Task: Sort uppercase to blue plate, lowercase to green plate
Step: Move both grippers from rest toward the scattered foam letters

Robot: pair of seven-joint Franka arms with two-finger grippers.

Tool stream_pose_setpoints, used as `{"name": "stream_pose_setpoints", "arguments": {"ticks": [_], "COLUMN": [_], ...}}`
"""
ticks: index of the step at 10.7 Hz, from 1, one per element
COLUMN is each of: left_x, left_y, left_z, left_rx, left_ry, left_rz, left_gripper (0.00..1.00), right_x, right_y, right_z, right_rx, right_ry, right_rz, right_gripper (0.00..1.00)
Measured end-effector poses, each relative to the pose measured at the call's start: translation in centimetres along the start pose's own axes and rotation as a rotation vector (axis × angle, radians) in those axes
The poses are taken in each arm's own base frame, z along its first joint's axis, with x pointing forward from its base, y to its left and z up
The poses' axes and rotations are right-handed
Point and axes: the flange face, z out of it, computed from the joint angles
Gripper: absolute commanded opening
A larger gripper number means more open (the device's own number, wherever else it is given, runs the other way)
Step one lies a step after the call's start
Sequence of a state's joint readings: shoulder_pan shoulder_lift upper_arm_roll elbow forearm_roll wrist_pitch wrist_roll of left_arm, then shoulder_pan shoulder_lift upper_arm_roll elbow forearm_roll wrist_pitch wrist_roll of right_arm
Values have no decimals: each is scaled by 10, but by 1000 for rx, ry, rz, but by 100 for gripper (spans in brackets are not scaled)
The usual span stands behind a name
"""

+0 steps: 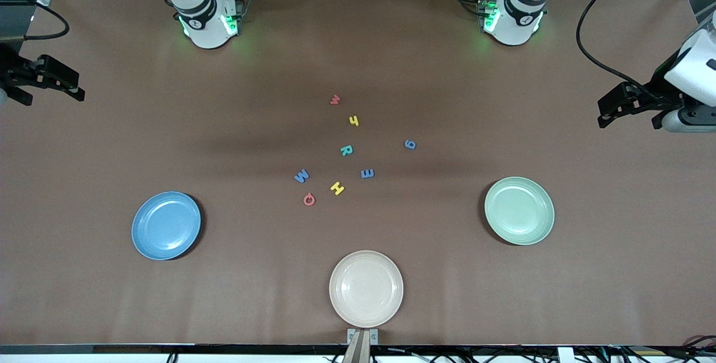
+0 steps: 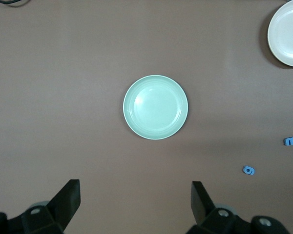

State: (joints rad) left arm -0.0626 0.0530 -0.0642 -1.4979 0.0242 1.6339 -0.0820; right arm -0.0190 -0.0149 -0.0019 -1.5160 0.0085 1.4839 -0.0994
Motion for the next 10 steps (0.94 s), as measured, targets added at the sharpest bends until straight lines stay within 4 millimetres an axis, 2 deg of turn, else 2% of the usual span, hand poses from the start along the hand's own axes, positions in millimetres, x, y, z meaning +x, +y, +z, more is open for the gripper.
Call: {"name": "stream_pose_setpoints", "arguments": {"ticks": [5,7,8,10], "left_x": [-1,-3,-7,-17], "left_y": [0,10,30,87], "left_z": [0,4,10,35], "left_rx": [0,-2,-3,1], "left_ry": [-5,-21,-48,-101], "left_rz": [0,19,33,-25], "left_gripper": [100,100,100,100], "right_x": [0,0,0,0], "right_y": [0,0,0,-1], "right_z": [1,4,6,11], "right_rx": [0,1,1,2], "right_ry": [-2,-9,-13,-23], "right_rz": [0,0,-1,-2], "right_gripper": [100,100,100,100]}}
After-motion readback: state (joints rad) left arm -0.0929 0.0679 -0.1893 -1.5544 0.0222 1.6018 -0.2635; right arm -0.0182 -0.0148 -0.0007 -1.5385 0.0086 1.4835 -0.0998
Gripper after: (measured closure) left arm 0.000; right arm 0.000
